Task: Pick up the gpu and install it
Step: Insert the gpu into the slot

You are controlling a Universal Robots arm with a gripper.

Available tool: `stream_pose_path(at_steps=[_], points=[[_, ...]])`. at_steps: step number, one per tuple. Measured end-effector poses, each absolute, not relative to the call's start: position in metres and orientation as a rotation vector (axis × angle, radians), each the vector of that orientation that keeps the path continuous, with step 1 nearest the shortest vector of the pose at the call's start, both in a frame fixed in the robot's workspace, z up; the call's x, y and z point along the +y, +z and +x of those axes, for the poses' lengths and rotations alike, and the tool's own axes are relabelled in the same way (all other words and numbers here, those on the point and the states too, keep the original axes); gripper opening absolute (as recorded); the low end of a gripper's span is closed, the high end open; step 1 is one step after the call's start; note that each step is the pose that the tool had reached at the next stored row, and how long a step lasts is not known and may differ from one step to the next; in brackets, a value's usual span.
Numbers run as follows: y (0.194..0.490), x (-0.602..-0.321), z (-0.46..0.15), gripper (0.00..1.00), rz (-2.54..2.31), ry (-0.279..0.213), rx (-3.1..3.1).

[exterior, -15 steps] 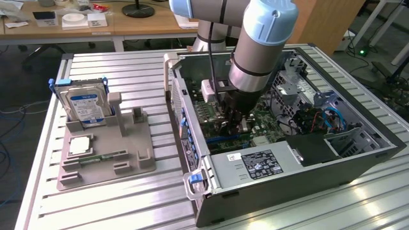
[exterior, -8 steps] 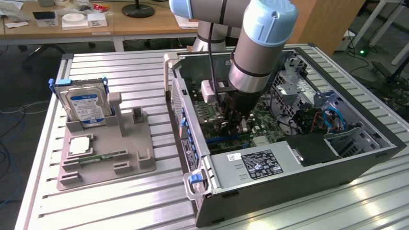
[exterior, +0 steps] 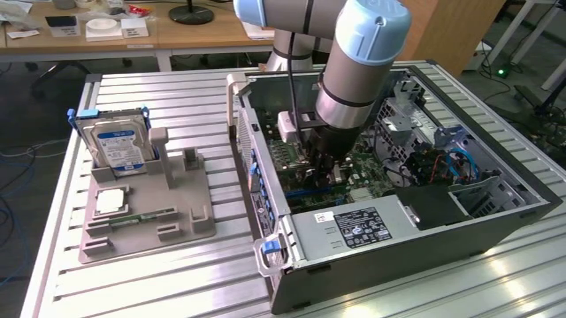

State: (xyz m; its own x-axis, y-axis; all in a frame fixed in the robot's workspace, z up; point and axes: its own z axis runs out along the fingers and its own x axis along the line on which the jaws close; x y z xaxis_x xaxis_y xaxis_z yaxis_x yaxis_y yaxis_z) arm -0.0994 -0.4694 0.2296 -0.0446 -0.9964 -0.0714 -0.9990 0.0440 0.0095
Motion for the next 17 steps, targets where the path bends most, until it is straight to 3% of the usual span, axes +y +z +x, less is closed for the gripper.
stream_pose_path(at_steps=[17], points=[[0.2277, -0.4694, -0.0995, 0.28, -2.14, 0.087, 2.237]])
